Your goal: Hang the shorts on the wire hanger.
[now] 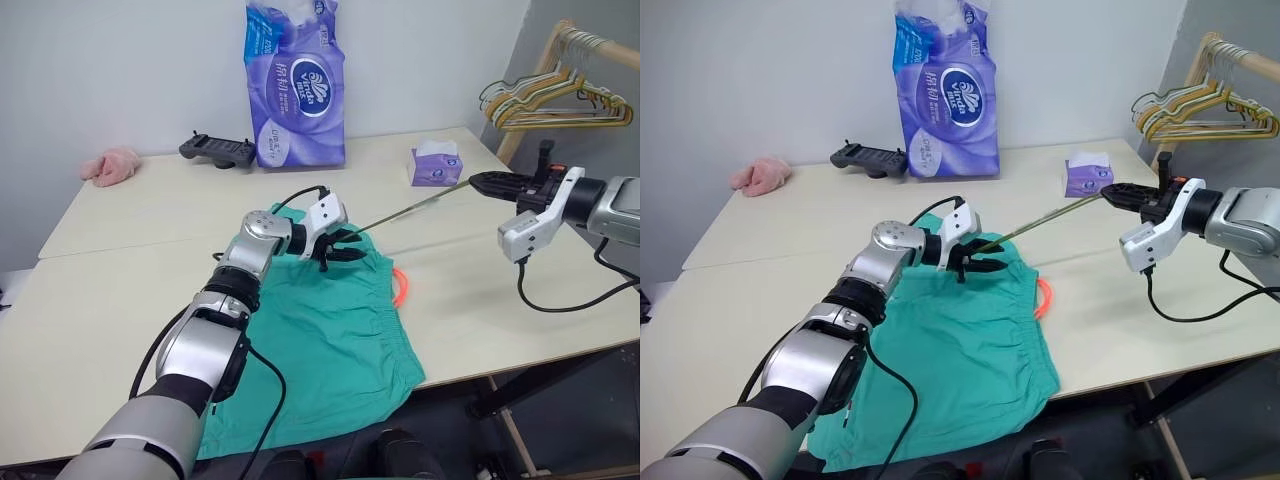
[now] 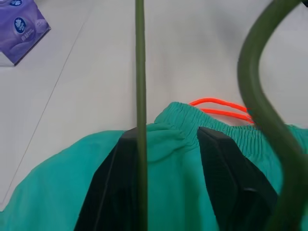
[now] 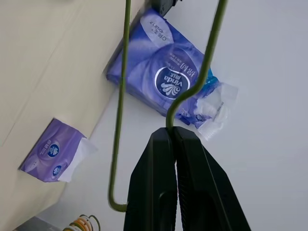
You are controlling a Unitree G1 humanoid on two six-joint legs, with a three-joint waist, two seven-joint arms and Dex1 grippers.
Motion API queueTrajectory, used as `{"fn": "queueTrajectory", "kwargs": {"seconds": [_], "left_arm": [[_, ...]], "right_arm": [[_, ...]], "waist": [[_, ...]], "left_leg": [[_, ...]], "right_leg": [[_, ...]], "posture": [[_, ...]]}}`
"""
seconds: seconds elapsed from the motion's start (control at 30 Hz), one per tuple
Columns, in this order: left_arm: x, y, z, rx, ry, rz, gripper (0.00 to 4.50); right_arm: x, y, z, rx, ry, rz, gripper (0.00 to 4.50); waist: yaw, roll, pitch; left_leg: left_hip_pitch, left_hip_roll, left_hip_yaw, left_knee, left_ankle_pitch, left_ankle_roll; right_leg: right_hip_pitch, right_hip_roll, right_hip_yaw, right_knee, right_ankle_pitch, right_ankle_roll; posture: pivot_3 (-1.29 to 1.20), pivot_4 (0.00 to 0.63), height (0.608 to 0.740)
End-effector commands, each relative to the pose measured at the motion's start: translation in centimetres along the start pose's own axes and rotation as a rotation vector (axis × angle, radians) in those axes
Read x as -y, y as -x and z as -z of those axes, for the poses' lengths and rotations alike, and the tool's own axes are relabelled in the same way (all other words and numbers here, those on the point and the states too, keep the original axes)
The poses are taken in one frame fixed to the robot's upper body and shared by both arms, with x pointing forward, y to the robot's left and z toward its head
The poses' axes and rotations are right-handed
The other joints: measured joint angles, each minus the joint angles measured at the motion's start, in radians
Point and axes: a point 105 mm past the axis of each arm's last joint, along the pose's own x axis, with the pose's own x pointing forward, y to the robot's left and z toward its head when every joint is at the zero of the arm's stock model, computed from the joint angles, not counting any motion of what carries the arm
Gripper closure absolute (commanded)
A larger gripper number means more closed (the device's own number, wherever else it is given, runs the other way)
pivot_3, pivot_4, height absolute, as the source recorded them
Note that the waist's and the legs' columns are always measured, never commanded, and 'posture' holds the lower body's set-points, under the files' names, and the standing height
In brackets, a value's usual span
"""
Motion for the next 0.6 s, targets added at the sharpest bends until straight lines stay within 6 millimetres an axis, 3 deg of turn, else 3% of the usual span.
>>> {"fn": "queueTrajectory", "kwargs": {"seconds": [0.03, 0.17, 0.4, 0.6], "left_arm": [[-0.4, 0.0, -1.9, 0.037, -0.061, -0.002, 3.49], [-0.5, -0.2, -2.1, 0.041, -0.063, -0.009, 4.48], [-0.6, -0.2, -2.1, 0.034, -0.068, -0.016, 4.48], [-1.0, -0.2, -2.1, 0.03, -0.076, -0.041, 4.48]], "right_arm": [[2.7, 0.4, 0.3, -0.009, 0.008, 0.106, 4.5], [2.6, 0.3, 0.2, -0.005, -0.001, 0.1, 4.5], [2.3, 0.2, 0.0, -0.001, -0.037, 0.09, 4.5], [1.0, 0.3, 0.4, -0.032, -0.195, 0.026, 4.5]], "waist": [[0.0, 0.0, 0.0], [0.0, 0.0, 0.0], [0.0, 0.0, 0.0], [0.0, 0.0, 0.0]], "left_leg": [[0.0, 0.0, 0.0, 0.0, 0.0, 0.0], [0.0, 0.0, 0.0, 0.0, 0.0, 0.0], [0.0, 0.0, 0.0, 0.0, 0.0, 0.0], [0.0, 0.0, 0.0, 0.0, 0.0, 0.0]], "right_leg": [[0.0, 0.0, 0.0, 0.0, 0.0, 0.0], [0.0, 0.0, 0.0, 0.0, 0.0, 0.0], [0.0, 0.0, 0.0, 0.0, 0.0, 0.0], [0.0, 0.0, 0.0, 0.0, 0.0, 0.0]], "posture": [[-0.08, 0.011, 0.74], [-0.08, 0.009, 0.74], [-0.08, 0.004, 0.74], [-0.09, 0.004, 0.74]]}}
